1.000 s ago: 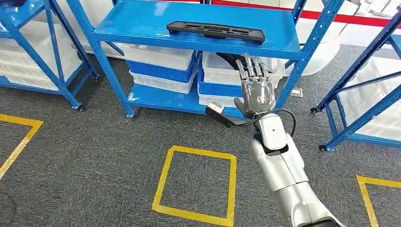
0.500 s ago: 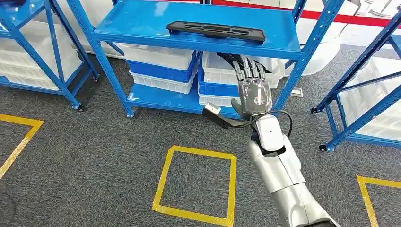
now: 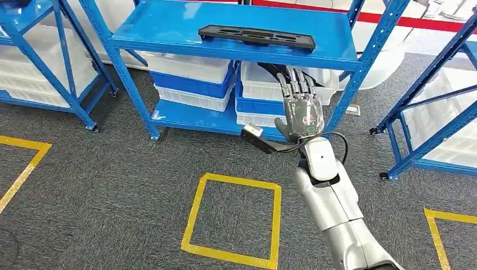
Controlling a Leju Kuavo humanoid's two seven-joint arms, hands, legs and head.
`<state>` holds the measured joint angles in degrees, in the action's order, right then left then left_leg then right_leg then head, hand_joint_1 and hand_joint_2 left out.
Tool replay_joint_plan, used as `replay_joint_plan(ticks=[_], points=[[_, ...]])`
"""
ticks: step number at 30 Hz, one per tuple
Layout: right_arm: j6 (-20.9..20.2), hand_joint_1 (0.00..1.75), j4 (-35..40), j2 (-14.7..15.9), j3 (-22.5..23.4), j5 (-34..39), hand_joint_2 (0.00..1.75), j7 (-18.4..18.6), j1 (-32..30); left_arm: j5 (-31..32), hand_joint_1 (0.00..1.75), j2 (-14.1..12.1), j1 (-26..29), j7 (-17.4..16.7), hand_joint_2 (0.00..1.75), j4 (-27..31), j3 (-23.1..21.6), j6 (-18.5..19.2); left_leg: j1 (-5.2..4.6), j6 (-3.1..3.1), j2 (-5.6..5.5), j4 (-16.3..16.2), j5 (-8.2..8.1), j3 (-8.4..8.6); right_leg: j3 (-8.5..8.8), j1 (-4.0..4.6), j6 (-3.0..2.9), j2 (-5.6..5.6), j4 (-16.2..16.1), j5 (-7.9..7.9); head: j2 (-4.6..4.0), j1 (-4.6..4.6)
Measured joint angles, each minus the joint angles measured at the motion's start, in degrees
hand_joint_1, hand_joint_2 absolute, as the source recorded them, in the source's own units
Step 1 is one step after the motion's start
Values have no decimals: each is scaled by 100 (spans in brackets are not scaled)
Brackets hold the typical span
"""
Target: Take the parts from the cabinet and place them on the table.
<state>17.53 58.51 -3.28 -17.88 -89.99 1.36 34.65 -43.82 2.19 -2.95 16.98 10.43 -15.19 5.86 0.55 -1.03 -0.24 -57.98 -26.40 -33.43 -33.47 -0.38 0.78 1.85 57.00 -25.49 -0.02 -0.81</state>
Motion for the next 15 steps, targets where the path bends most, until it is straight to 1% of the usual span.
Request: replay_joint_plan(ticks=[4,7,9,10,11,14,15], points=[[-9,0,20,2,0,-4,175,0,-24,11,0,-2,0,68,0,0,0,98,-10,-3,-4,-6,-1,-2,0,-18,4,0,0,2,0,2],[-11,0,31,2,2,-7,175,0,-35,11,0,-7,-1,70,0,0,0,103,-33,-25,-5,-19,-11,-6,0,-38,16,1,-4,7,0,2],[-17,0,57,2,2,-7,175,0,-36,17,0,-11,-4,68,0,0,0,111,-46,-59,-2,-6,-1,-4,8,-52,52,5,-43,30,0,0],[-17,0,103,0,4,-7,175,0,-49,17,0,-9,-8,68,0,0,0,114,-28,-63,4,84,40,43,38,-25,59,11,-72,30,0,-7],[-17,0,111,9,11,-7,175,0,-33,20,0,-7,-9,65,0,0,0,120,-18,3,3,138,80,54,75,16,-2,4,-122,54,0,45],[-33,0,114,24,18,-7,175,0,-39,17,0,-2,-13,52,0,0,2,122,-58,-12,-10,131,74,57,68,24,12,-2,-122,57,0,57],[-33,0,114,24,17,-7,175,0,-40,20,0,-4,-9,50,0,0,2,122,-66,-14,-14,131,73,56,65,23,15,-4,-123,59,0,48]])
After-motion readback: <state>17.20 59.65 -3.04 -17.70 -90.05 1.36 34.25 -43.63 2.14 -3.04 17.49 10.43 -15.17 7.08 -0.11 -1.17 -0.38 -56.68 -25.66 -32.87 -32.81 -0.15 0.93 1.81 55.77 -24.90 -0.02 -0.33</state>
